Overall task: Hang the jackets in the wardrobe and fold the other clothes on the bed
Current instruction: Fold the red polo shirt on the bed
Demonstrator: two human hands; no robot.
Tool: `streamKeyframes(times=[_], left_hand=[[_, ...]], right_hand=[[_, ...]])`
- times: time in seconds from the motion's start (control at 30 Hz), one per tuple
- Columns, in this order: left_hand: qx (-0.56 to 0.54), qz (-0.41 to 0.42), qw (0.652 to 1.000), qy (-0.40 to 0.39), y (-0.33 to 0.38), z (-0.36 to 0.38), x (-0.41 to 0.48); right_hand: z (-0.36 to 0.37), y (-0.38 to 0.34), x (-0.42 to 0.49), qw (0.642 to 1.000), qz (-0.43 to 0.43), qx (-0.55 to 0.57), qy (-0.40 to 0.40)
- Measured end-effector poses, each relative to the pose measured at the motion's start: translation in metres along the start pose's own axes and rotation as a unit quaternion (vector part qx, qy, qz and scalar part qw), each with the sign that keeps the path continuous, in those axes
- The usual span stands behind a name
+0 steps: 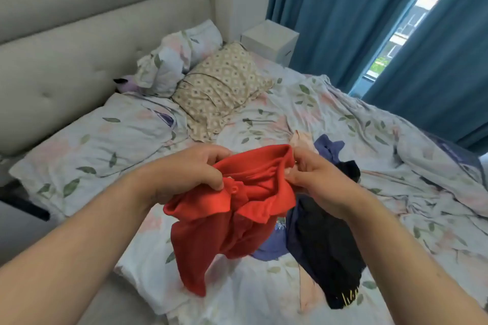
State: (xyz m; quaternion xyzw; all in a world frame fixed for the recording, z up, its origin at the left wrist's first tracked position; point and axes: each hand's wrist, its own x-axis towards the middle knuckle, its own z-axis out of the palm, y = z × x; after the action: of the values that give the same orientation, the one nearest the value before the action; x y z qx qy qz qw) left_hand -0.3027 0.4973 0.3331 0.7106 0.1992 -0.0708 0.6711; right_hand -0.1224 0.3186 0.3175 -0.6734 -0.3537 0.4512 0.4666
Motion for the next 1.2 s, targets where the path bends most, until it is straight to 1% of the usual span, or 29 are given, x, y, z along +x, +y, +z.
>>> streamKeyframes(times=[0.1, 0.17, 0.23, 0.3, 0.37, 0.43, 0.5, 0.57, 0.63, 0.7, 0.8, 0.93, 0.97, 1.03, 1.13, 1.2], left_hand=[[0.1, -0.009, 0.994, 0.041, 0.019, 0.002, -0.053], [0.151, -0.037, 0.985, 0.078, 0.028, 0.005, -0.092], [0.219, -0.06, 0.96, 0.167, 0.035, 0.008, -0.13], [0.282, -0.056, 0.917, 0.277, 0.042, 0.01, -0.17], [0.265, -0.028, 0.886, 0.38, 0.045, 0.012, -0.209], [0.188, 0.017, 0.868, 0.46, 0.046, 0.016, -0.243], [0.126, 0.071, 0.838, 0.526, 0.047, 0.021, -0.27], [0.085, 0.116, 0.799, 0.583, 0.047, 0.023, -0.289], [0.087, 0.13, 0.763, 0.627, 0.046, 0.024, -0.301], [0.141, 0.109, 0.727, 0.663, 0.047, 0.025, -0.31], [0.194, 0.086, 0.682, 0.7, 0.055, 0.024, -0.327], [0.309, 0.024, 0.622, 0.719, 0.068, 0.024, -0.361], [0.326, 0.025, 0.613, 0.719, 0.072, 0.024, -0.368], [0.349, 0.038, 0.607, 0.713, 0.082, 0.026, -0.379], [0.367, 0.066, 0.606, 0.703, 0.094, 0.029, -0.385], [0.382, 0.087, 0.604, 0.694, 0.1, 0.029, -0.384]], right_hand=[[0.014, -0.052, -0.01, 0.994, -0.069, -0.076, 0.043], [0.032, -0.088, -0.02, 0.984, -0.127, -0.117, 0.047], [0.047, -0.12, -0.031, 0.971, -0.185, -0.146, 0.044], [0.062, -0.148, -0.045, 0.954, -0.248, -0.165, 0.042], [0.075, -0.173, -0.057, 0.939, -0.305, -0.156, 0.039], [0.087, -0.195, -0.064, 0.921, -0.349, -0.166, 0.048], [0.098, -0.217, -0.069, 0.905, -0.384, -0.176, 0.053], [0.109, -0.235, -0.071, 0.893, -0.412, -0.173, 0.06], [0.119, -0.25, -0.071, 0.883, -0.438, -0.15, 0.073], [0.128, -0.259, -0.069, 0.875, -0.457, -0.144, 0.072], [0.134, -0.262, -0.065, 0.855, -0.469, -0.204, 0.083], [0.125, -0.261, -0.055, 0.828, -0.487, -0.26, 0.099], [0.122, -0.26, -0.053, 0.821, -0.485, -0.284, 0.096], [0.118, -0.258, -0.053, 0.813, -0.485, -0.311, 0.084], [0.111, -0.259, -0.057, 0.805, -0.496, -0.32, 0.063], [0.103, -0.262, -0.058, 0.788, -0.497, -0.36, 0.05]])
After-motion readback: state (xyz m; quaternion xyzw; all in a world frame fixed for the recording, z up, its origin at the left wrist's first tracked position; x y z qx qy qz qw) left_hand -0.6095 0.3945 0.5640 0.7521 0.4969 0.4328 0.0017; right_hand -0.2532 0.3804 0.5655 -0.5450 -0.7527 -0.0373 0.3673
